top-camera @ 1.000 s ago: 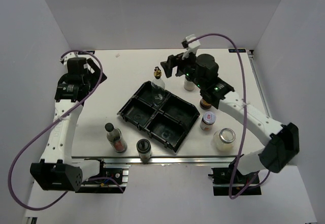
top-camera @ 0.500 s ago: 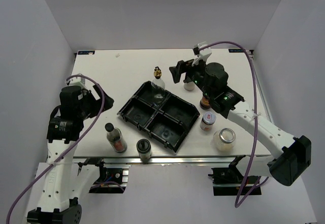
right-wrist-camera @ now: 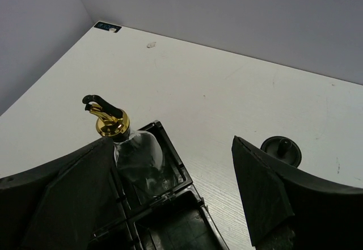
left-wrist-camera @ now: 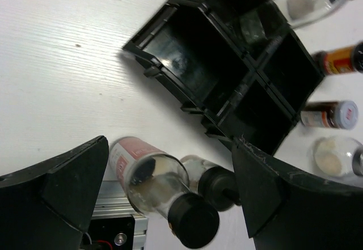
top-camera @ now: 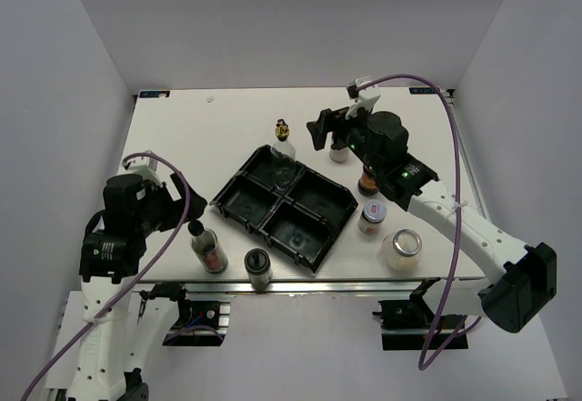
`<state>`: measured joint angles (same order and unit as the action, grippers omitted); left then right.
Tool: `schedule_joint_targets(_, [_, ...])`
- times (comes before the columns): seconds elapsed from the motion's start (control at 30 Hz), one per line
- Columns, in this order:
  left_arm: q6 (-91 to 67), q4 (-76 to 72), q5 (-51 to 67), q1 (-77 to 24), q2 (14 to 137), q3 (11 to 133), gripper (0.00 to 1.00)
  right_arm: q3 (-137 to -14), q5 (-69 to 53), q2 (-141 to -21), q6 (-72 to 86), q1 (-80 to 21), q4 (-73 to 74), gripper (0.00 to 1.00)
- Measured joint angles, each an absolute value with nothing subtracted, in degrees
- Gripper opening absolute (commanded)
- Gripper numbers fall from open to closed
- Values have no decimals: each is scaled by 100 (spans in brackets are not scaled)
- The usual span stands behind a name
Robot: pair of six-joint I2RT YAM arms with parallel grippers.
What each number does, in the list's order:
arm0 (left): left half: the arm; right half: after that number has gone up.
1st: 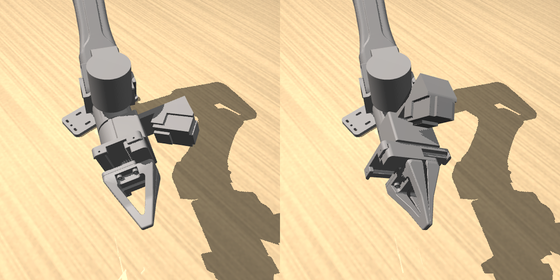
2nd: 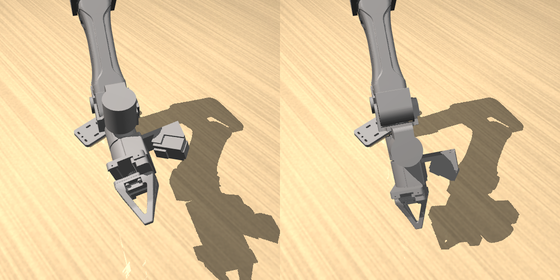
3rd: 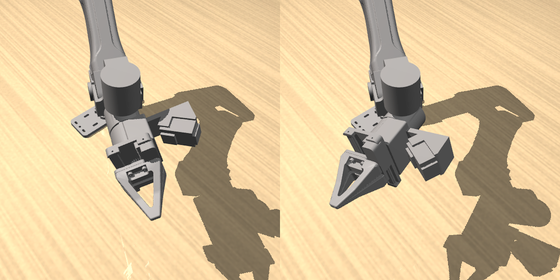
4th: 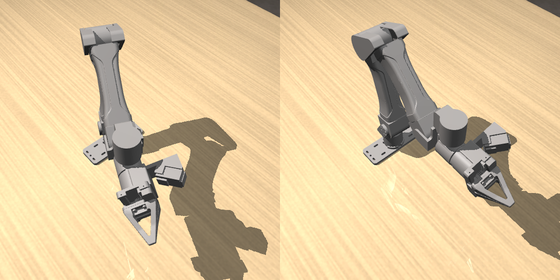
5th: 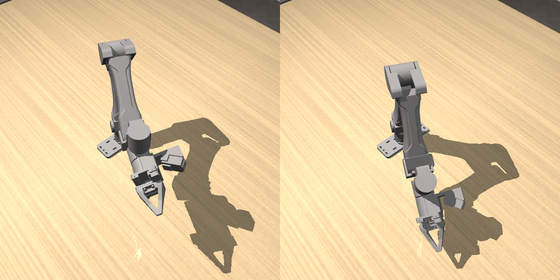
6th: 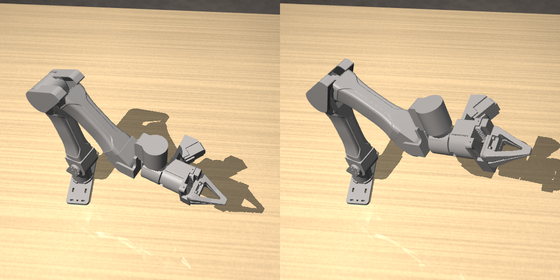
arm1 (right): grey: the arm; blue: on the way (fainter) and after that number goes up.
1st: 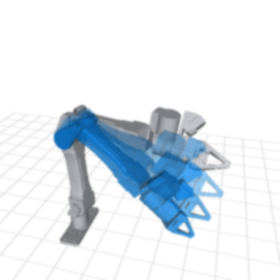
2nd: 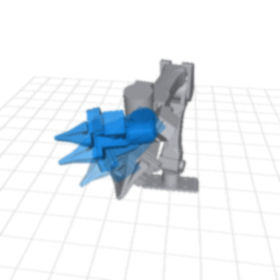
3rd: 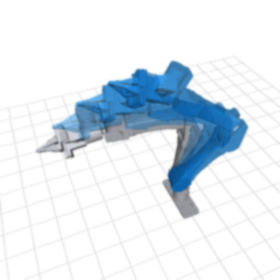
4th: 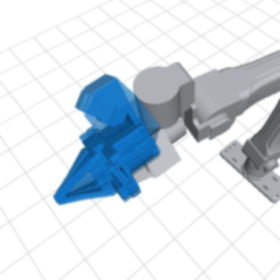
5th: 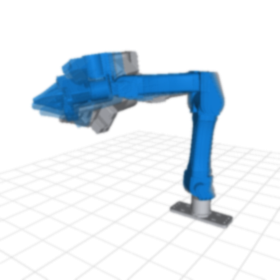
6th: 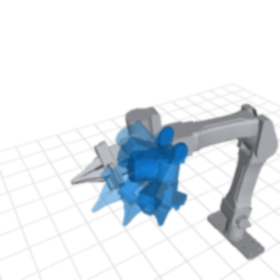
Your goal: Organize the condiment bottles
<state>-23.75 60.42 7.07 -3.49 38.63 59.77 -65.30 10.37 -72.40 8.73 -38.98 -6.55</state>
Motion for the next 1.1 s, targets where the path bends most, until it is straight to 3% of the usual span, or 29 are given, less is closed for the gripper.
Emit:
schedule_joint_targets(0.3, [-2285, 6064, 1431, -351, 3691, 5802, 98, -6418, 1061, -7236, 895, -3800, -624, 89])
schedule_joint_targets(0.9, [-2294, 6265, 1393, -351, 3776, 5282, 98, -6217, 1070, -7231, 1046, -3470, -628, 89])
schedule_joint_targets(1.1, [-2296, 6167, 1393, -357, 3826, 5172, 89, -6112, 1013, -7231, 1142, -3343, -648, 89])
